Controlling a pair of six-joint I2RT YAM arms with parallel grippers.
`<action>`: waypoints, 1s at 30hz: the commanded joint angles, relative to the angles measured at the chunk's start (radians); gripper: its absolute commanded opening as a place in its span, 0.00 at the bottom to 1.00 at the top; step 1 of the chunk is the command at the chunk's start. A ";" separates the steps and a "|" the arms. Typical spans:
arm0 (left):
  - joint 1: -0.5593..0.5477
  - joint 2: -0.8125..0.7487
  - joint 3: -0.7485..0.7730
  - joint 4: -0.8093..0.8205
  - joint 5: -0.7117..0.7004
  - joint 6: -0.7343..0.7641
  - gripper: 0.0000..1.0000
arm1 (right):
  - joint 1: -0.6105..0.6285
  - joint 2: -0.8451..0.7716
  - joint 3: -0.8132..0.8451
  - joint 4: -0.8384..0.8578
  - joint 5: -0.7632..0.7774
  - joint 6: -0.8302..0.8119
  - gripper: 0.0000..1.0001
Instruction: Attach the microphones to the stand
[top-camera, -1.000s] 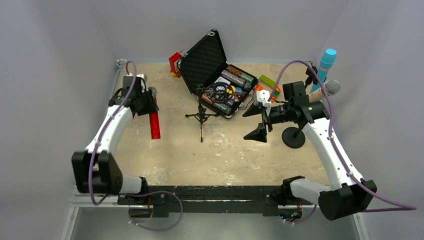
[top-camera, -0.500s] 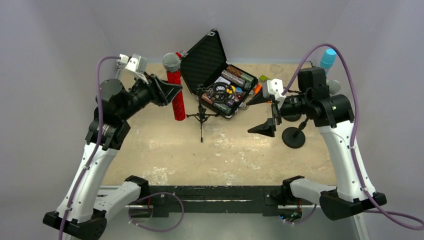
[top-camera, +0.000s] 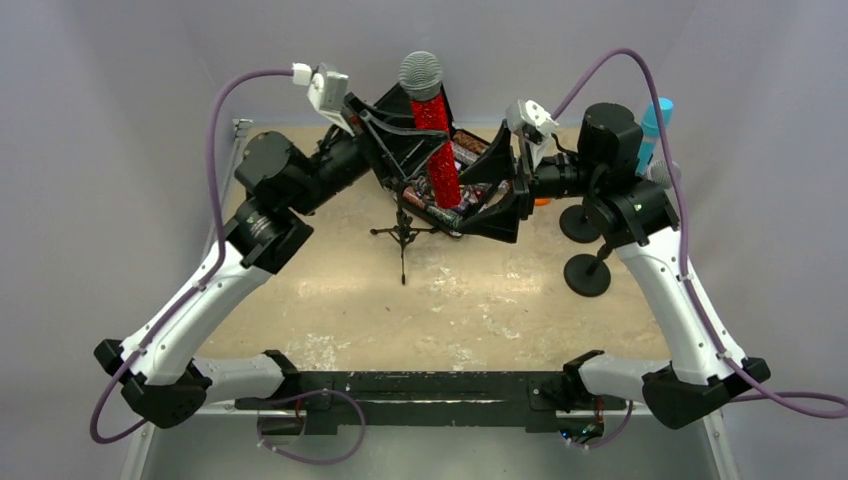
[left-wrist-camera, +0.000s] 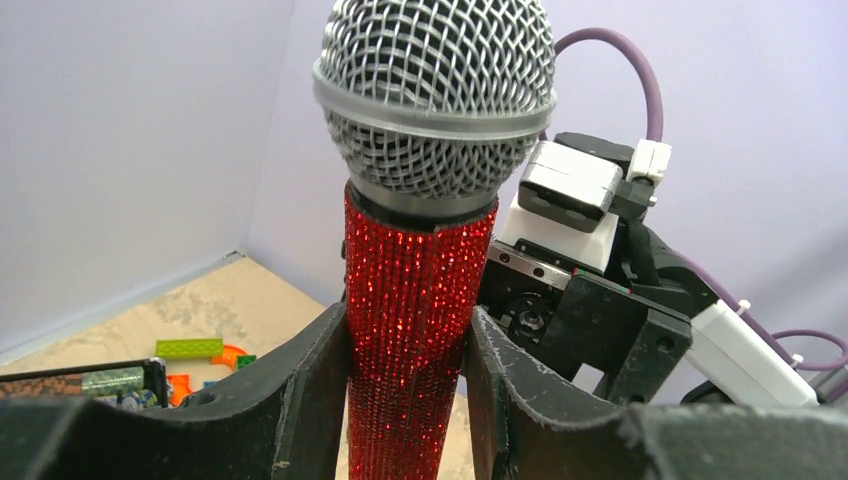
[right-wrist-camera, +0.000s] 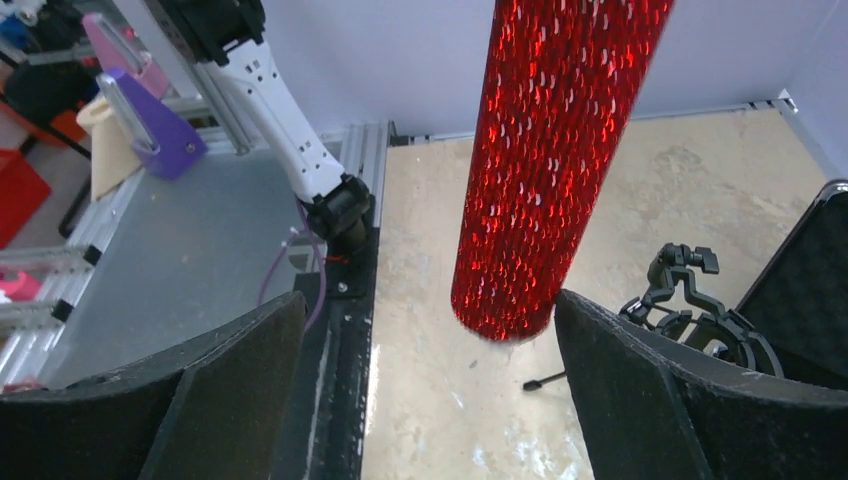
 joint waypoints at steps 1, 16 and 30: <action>-0.046 0.044 0.058 0.127 -0.074 -0.036 0.00 | 0.005 -0.013 -0.048 0.226 -0.019 0.256 0.97; -0.074 0.041 0.012 0.180 0.002 -0.115 0.00 | 0.002 0.042 -0.059 0.335 -0.061 0.382 0.90; -0.069 0.022 -0.050 0.187 0.089 -0.168 0.30 | -0.006 0.019 -0.111 0.336 -0.123 0.327 0.10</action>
